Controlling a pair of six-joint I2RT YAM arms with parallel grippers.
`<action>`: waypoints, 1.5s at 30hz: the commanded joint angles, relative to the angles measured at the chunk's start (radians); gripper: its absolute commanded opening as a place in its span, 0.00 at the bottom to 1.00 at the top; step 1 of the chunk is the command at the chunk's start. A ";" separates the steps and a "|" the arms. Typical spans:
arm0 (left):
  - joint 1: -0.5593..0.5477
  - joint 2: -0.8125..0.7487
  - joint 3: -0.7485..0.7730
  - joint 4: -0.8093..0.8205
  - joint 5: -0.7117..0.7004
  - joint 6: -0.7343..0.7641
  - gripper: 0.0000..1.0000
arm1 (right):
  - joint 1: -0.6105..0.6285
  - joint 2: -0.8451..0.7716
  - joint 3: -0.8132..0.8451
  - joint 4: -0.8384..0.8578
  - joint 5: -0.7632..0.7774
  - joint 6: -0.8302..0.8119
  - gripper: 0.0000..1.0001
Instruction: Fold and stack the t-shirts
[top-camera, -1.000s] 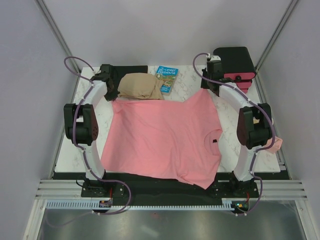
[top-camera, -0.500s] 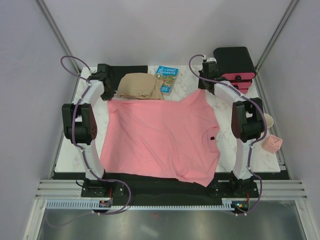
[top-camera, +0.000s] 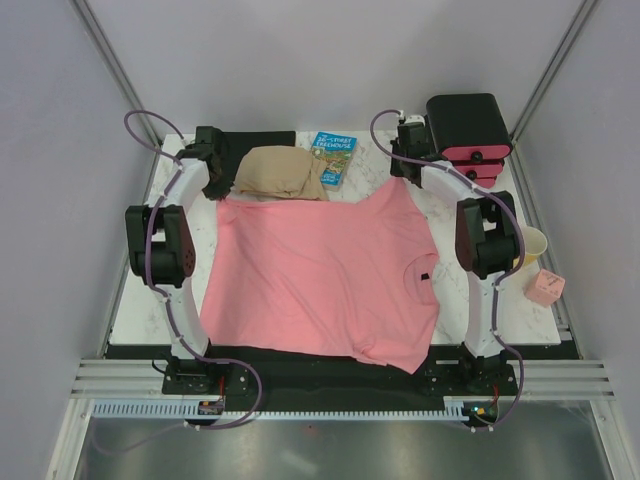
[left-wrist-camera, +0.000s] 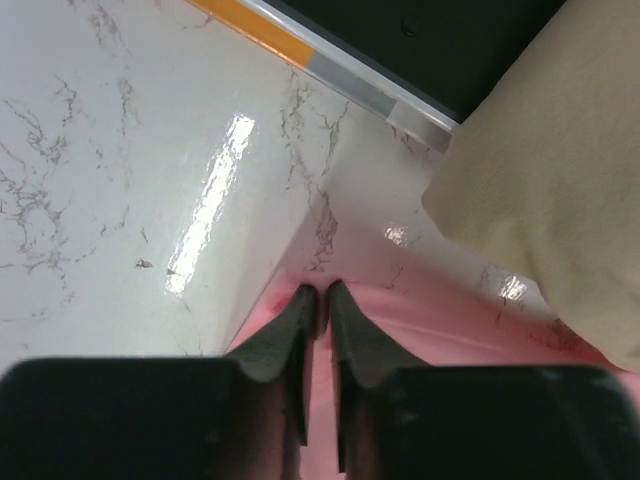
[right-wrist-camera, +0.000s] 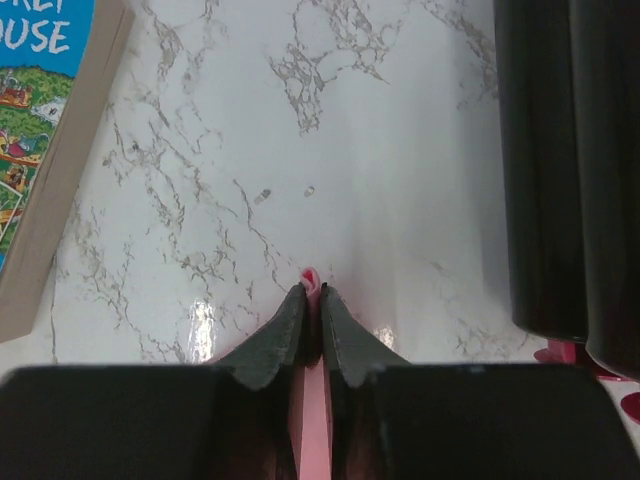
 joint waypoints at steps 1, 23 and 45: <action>0.004 0.016 0.044 -0.017 -0.012 0.018 0.30 | 0.005 0.035 0.050 -0.012 0.005 -0.004 0.28; -0.092 -0.292 -0.299 0.030 0.066 -0.033 0.49 | 0.023 -0.214 -0.286 -0.033 0.004 0.040 0.48; -0.131 -0.105 -0.337 0.093 0.157 -0.051 0.02 | 0.023 -0.080 -0.249 -0.139 0.064 0.065 0.07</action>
